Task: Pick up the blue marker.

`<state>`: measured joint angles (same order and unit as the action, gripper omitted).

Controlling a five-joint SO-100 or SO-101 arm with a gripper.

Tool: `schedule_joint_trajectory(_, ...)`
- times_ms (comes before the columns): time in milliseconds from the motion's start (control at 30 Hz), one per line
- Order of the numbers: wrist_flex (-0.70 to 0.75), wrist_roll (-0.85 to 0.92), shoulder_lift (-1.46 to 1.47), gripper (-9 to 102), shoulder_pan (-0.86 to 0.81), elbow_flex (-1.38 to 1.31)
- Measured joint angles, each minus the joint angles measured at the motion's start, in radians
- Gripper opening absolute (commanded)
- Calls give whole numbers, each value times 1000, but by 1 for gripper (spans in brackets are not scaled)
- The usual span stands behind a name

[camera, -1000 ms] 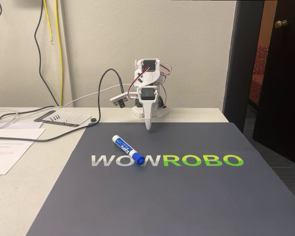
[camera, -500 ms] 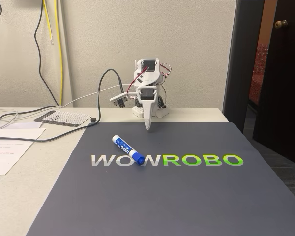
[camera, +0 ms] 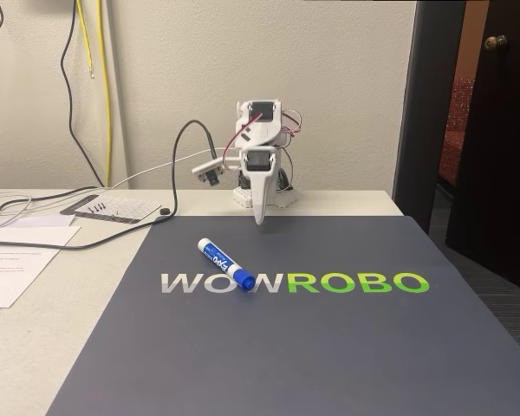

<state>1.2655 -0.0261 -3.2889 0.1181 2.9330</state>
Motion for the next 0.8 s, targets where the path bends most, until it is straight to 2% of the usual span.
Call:
schedule_joint_trajectory(367, 89, 51, 37, 0, -51, -187)
schedule_joint_trajectory(800, 109, 270, 483, 1, -209, -571)
